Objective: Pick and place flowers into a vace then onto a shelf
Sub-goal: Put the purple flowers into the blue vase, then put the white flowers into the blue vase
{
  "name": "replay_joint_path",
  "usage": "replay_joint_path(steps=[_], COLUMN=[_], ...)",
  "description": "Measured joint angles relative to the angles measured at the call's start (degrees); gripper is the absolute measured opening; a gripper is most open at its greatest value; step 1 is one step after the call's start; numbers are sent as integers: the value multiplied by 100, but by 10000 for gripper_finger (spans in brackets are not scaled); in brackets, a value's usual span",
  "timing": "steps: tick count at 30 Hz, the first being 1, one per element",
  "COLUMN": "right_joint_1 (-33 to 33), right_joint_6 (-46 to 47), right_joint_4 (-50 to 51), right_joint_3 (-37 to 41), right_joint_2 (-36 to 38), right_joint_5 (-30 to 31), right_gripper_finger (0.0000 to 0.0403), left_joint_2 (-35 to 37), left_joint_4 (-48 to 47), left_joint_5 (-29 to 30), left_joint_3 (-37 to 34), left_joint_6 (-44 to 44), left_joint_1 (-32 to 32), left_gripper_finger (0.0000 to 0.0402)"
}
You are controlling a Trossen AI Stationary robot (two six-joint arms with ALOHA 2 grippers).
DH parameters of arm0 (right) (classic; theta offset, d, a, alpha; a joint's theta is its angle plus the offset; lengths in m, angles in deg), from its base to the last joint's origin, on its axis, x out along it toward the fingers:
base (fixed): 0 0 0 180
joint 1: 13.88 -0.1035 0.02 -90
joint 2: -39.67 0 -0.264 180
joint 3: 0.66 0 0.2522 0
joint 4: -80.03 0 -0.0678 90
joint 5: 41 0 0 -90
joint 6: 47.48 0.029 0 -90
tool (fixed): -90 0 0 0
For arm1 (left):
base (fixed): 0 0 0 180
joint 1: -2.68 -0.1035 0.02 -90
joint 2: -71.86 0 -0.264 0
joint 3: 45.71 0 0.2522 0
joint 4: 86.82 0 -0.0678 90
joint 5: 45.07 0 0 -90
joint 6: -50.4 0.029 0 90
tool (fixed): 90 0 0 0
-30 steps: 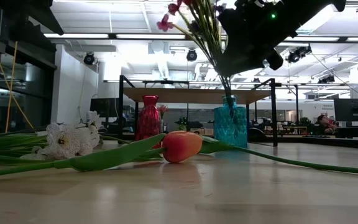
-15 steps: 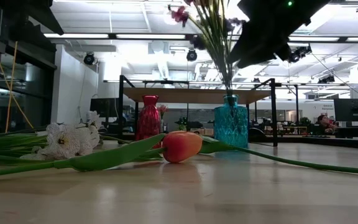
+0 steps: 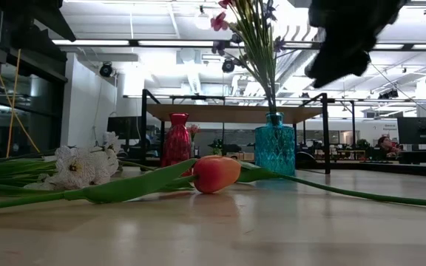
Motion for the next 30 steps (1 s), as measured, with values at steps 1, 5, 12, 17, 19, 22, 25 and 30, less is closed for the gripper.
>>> replay_joint_path(steps=[1,5,12,17,19,22,25,30], right_joint_1=[0,-27,-692,-1668,-2057,-2496,-2792,-3111], right_joint_6=[101,699,1972,2446,2624,2957,3326,3599], right_joint_4=[191,858,706,226,46,-112,-191,-469], right_joint_3=[0,0,7,7,7,7,7,7], right_joint_2=[57,247,283,173,94,-85,-282,-676], right_joint_5=[-279,-1469,-2431,-1802,-1345,-771,-518,-466], right_gripper_finger=[207,206,206,206,206,206,206,206], left_joint_2=[0,0,0,0,0,0,0,-26], left_joint_4=[0,2,2,0,0,0,0,-4], left_joint_5=[0,0,-16,-46,-52,-57,-203,-1332], left_joint_3=[0,0,0,0,0,0,0,0], left_joint_6=[0,-3,-197,-207,-207,-272,-567,-1154], left_joint_1=[2,1,0,0,1,2,0,2], left_gripper_finger=[386,386,386,386,386,386,386,386])
